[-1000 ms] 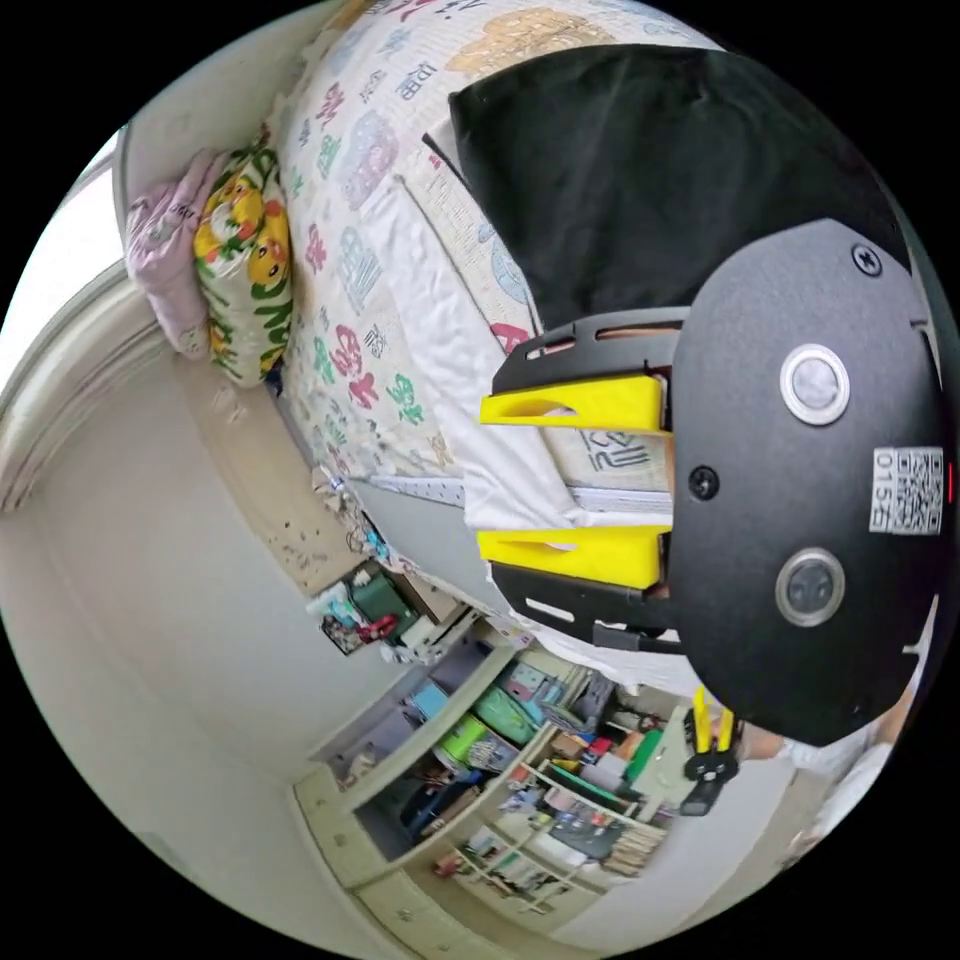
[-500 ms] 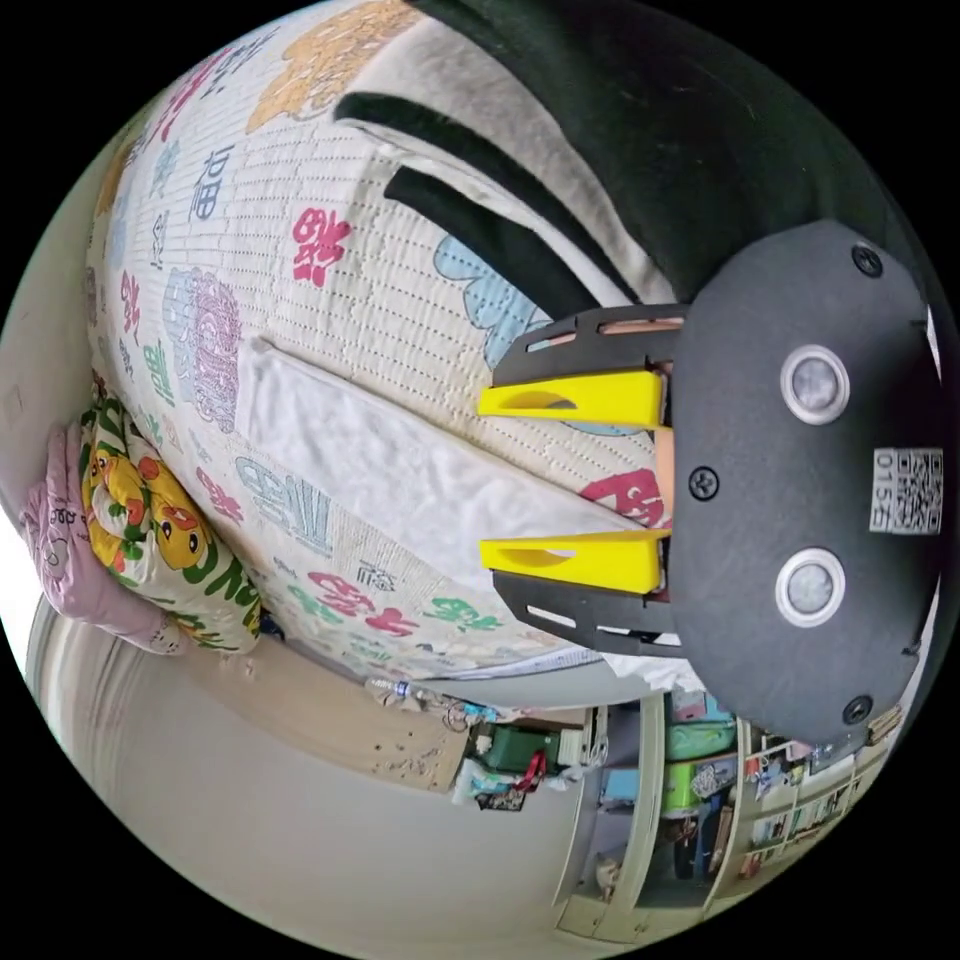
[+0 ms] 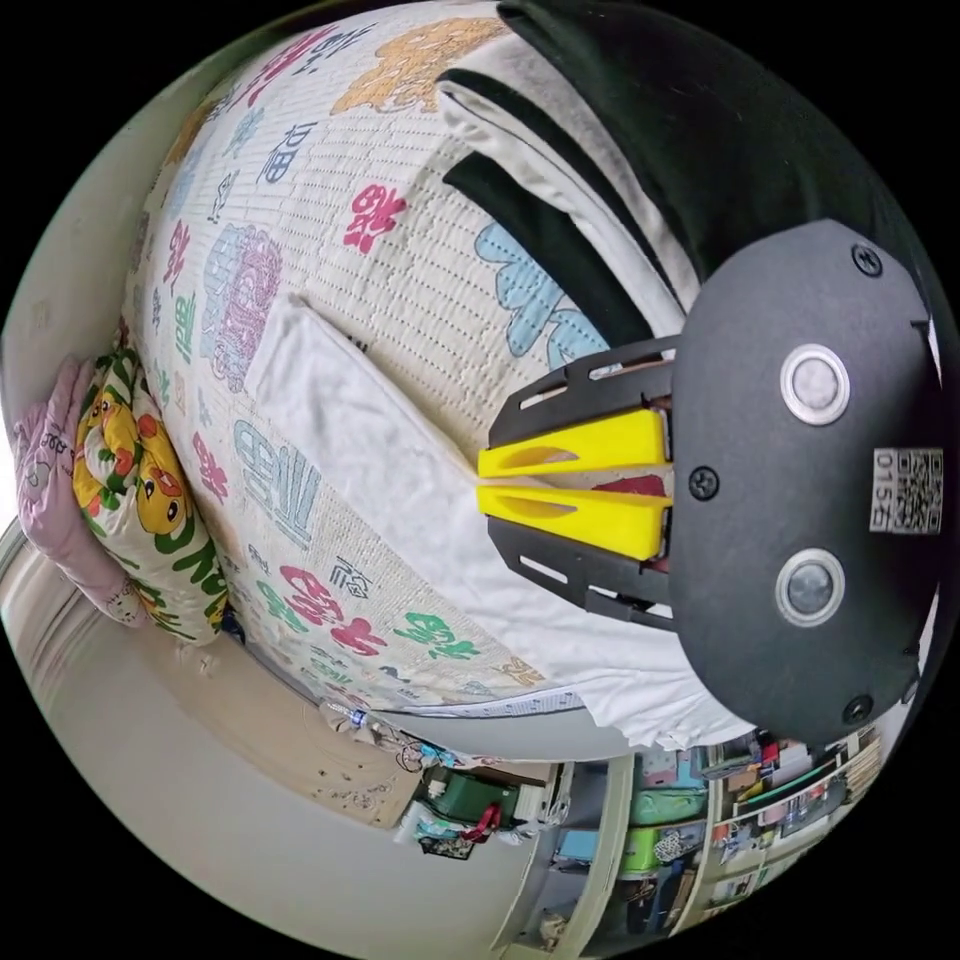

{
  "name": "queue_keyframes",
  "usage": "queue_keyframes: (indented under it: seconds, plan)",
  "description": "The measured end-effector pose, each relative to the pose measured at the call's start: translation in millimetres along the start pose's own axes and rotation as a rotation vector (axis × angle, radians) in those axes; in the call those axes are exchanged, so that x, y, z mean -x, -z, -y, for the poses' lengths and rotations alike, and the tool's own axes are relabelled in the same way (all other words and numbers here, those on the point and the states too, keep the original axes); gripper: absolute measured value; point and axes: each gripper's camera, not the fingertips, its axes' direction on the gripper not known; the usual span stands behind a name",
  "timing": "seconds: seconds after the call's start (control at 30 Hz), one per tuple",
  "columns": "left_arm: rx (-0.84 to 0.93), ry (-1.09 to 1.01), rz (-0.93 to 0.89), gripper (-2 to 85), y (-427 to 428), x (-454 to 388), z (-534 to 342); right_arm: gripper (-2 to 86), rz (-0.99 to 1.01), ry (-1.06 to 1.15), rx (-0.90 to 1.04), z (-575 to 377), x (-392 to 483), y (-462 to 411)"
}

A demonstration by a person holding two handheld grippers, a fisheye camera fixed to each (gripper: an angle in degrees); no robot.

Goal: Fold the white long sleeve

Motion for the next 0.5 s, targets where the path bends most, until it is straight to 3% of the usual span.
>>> queue_keyframes:
  seconds: [0.2, 0.27, 0.3, 0.37, 0.5]
  plan:
    - [0.000, -0.003, 0.013, 6.7, -12, 12, -6, -0.3, 0.111, 0.276, -0.367, -89, 34, 71]
    - [0.000, 0.010, -0.007, 6.7, -18, 23, -10, -0.3, 0.256, 0.593, -0.442, -161, 84, 117]
    - [0.000, 0.016, -0.015, 6.7, -19, 26, -12, -0.3, 0.317, 0.725, -0.428, -189, 98, 127]
    - [-0.002, 0.034, -0.044, 6.8, -25, 39, -17, -0.3, 0.508, 1.272, -0.246, -312, 137, 147]
    - [-0.019, 0.063, -0.068, 6.9, -31, 56, -29, 0.0, 0.435, 1.716, 0.056, -459, 148, 122]
